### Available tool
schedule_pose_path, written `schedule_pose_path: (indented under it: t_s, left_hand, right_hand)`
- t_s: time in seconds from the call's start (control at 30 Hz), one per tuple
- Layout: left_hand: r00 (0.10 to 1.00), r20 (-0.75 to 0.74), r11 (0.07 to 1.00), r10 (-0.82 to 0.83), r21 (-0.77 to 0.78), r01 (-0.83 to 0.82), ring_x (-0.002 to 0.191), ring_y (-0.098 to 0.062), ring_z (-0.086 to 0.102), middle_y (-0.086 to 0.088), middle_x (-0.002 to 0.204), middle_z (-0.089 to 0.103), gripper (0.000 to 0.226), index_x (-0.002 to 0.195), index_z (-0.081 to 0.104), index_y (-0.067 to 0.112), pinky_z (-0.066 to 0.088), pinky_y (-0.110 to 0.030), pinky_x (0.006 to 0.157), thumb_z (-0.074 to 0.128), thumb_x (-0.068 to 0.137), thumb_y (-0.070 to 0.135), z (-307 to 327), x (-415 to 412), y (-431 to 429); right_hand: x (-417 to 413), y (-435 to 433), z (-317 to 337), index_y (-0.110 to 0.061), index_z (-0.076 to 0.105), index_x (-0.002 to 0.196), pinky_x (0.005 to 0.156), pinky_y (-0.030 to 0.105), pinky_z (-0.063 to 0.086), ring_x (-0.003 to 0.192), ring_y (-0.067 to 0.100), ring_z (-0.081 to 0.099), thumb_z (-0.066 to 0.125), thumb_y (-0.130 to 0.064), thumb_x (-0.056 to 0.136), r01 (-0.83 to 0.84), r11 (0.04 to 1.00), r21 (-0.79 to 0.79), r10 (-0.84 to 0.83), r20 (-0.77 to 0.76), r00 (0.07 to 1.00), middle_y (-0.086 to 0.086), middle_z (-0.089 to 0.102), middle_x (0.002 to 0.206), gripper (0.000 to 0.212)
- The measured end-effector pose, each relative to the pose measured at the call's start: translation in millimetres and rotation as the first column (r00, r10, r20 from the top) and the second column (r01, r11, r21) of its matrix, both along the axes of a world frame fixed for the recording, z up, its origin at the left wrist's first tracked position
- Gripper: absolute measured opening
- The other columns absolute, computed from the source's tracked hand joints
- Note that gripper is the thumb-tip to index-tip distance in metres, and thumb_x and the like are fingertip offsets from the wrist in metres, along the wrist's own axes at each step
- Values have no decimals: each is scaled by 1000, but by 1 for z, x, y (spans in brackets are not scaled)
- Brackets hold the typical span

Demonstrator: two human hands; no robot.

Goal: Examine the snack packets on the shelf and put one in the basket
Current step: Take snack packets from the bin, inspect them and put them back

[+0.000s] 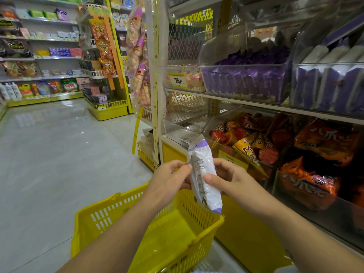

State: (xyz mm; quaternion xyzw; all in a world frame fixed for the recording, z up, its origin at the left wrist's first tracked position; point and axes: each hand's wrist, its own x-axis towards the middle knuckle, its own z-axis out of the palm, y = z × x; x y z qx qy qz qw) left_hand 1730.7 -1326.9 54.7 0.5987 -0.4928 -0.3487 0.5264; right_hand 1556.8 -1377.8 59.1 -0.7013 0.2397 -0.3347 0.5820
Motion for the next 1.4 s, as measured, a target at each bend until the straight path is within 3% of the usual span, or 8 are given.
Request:
schedule_pose_path:
  t_s: [0.27, 0.4, 0.73, 0.83, 0.97, 1.03, 1.17, 1.4]
  left_hand:
    - [987, 110, 984, 120, -145, -104, 76, -7, 70, 8, 81, 73, 33, 94, 64, 37, 58, -45, 76, 55, 77, 64, -3, -8, -3]
    - [989, 131, 977, -68, -192, 93, 90, -7, 71, 21, 100, 67, 31, 106, 52, 69, 58, -33, 81, 59, 84, 48, 12, -12, -1]
    - [991, 16, 858, -131, -498, 122, 98, -18, 69, 4, 105, 72, 28, 110, 65, 41, 57, -35, 82, 70, 83, 38, 117, -50, -14]
    - [996, 75, 800, -47, -594, 82, 99, 6, 62, 22, 103, 66, 25, 105, 61, 51, 51, -16, 83, 68, 83, 42, 151, -79, -24]
    - [975, 222, 761, 12, -635, 135, 102, 16, 54, 30, 112, 59, 35, 110, 54, 52, 39, 2, 75, 69, 86, 32, 189, -111, -38]
    - [946, 315, 748, 76, -646, 155, 97, 7, 56, 26, 109, 62, 35, 111, 56, 53, 39, 0, 76, 70, 85, 35, 206, -118, -47]
    - [850, 498, 728, 173, -646, 230, 73, -10, 59, 11, 82, 67, 35, 114, 60, 48, 46, -16, 68, 71, 82, 39, 234, -128, -69]
    - [633, 755, 769, 169, -503, 394, 60, 1, 58, 25, 75, 61, 37, 118, 53, 53, 50, -24, 66, 66, 83, 50, 263, -148, -110]
  right_hand:
    - [-1, 6, 5, -22, 52, 130, 89, 30, 53, 110, 13, 64, 67, -6, 85, -1, 993, -119, -8, -73, 997, -5, 67, 119, 50]
    - [-5, 9, 19, -35, 49, 125, 90, 30, 54, 110, 10, 63, 61, -1, 88, 171, 964, -202, -167, 35, 985, -7, 66, 119, 52]
    - [-39, 12, 128, -36, 21, 149, 92, 40, 54, 109, 18, 66, 45, -5, 98, 195, 978, 72, -206, 468, 860, -7, 71, 113, 64]
    - [-57, 8, 163, -32, 27, 148, 96, 41, 51, 112, 16, 63, 48, -10, 98, 280, 960, -27, -249, 380, 891, -3, 63, 127, 58]
    - [-96, -6, 210, -39, 52, 123, 63, 15, 51, 82, -4, 66, 56, -15, 95, 377, 886, -271, -369, 80, 926, -17, 68, 100, 37]
    - [-127, -18, 236, -31, 64, 114, 71, 11, 46, 89, -1, 65, 60, -19, 93, 395, 729, -559, -544, -123, 830, -21, 67, 97, 25]
    - [-181, -43, 284, -27, 74, 98, 78, 31, 46, 93, 14, 58, 54, -30, 91, -11, 204, -979, -928, -197, 316, -13, 69, 90, 21]
    - [-195, -82, 327, -15, 66, 103, 71, 28, 31, 89, 30, 56, 48, -13, 85, -395, 359, -846, -933, -335, -131, 13, 66, 107, 25]
